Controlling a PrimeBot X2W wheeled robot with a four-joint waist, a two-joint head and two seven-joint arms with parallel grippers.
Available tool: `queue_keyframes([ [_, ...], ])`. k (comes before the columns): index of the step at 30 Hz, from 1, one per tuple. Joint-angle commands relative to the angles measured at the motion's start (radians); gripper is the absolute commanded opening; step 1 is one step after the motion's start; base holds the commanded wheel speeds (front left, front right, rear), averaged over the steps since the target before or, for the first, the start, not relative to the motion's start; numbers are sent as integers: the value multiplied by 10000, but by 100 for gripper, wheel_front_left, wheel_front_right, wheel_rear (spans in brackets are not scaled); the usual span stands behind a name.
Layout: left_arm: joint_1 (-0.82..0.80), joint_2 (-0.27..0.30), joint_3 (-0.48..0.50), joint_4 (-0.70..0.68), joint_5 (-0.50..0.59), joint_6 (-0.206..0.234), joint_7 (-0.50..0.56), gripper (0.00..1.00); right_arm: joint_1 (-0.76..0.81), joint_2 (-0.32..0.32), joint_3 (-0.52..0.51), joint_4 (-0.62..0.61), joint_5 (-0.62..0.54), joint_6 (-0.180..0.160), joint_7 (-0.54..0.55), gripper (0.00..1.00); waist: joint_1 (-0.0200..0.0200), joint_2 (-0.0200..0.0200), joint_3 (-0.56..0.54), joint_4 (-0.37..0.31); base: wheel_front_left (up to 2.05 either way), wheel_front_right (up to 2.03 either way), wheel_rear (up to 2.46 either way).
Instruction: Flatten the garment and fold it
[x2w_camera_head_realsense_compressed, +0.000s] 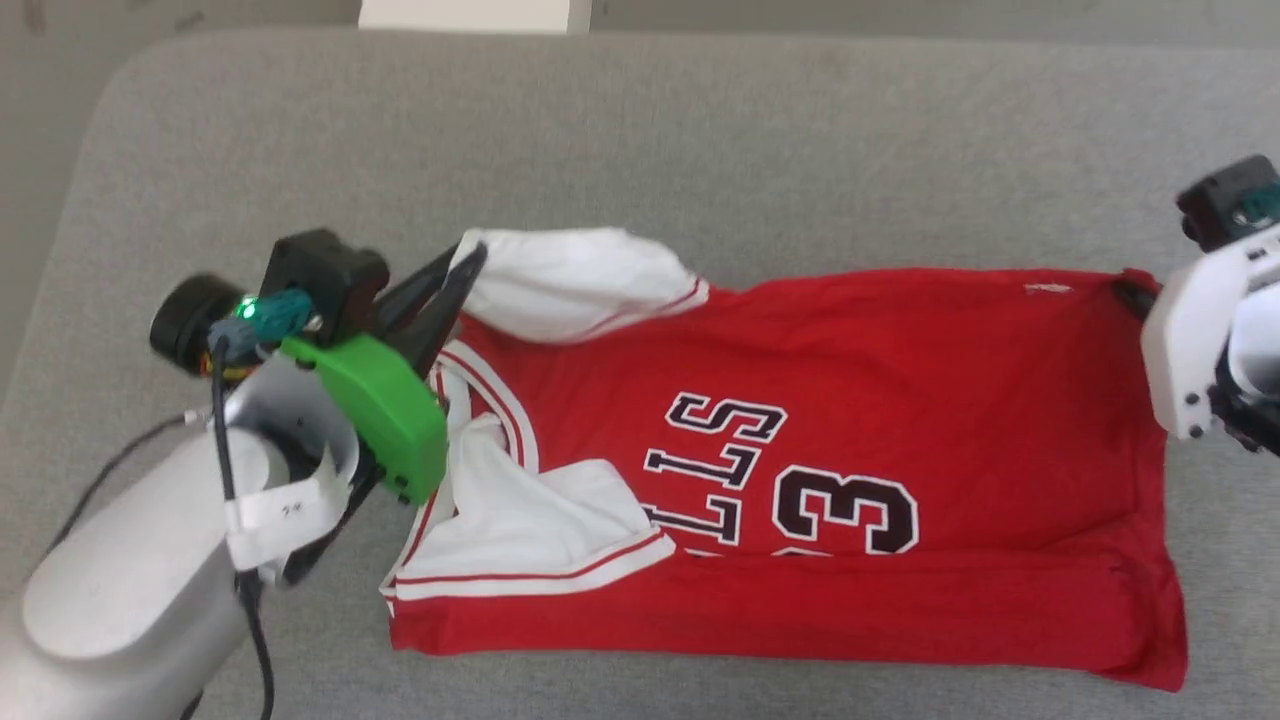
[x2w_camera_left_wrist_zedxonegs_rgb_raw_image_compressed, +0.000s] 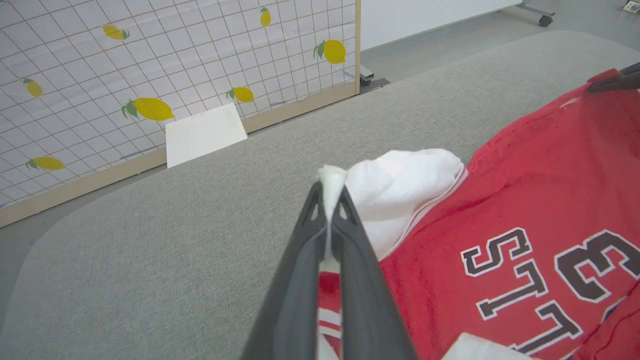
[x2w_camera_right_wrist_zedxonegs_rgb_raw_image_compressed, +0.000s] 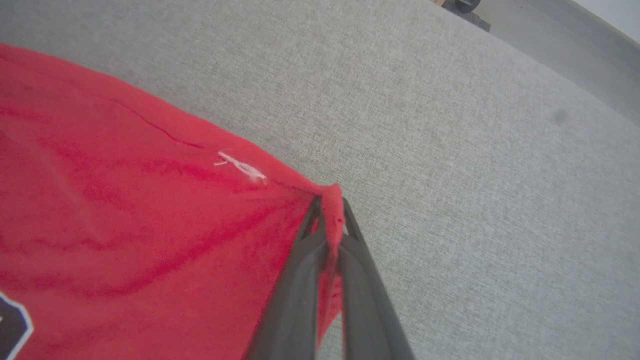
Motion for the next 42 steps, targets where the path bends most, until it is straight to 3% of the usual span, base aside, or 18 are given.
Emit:
queue_keyframes([
  [1,304,74,68,-76,-200,115,-91,0,333,-60,-96,-143,120,-15,-111,0,0,0,-607,-135,0,0,0],
  [9,1718,727,20,-720,-661,634,-98,0,2315,-203,-1055,-1192,308,-15,-414,0,0,0,-1206,-56,0,0,0],
  [17,3152,1133,-248,-973,-1139,1017,-131,0,4417,274,-1915,-2042,259,-15,-110,0,0,0,-1277,53,0,0,0],
  [27,3579,879,-938,315,-1551,466,488,0,5249,131,-1780,-2701,-214,-15,813,0,0,0,-1065,166,0,0,0],
  [40,2859,-206,-1685,2577,-1010,-549,492,0,5158,-147,-978,-2632,-481,-15,1705,0,0,0,-928,123,0,0,0],
  [41,2831,-288,-1685,2675,-1025,-619,420,0,5138,-111,-928,-2643,-460,-15,1708,43,0,0,-941,110,0,0,0],
  [42,2809,-343,-1669,2752,-1016,-645,326,0,5118,-57,-939,-2637,-418,-15,1717,100,0,0,-964,94,0,0,0],
])
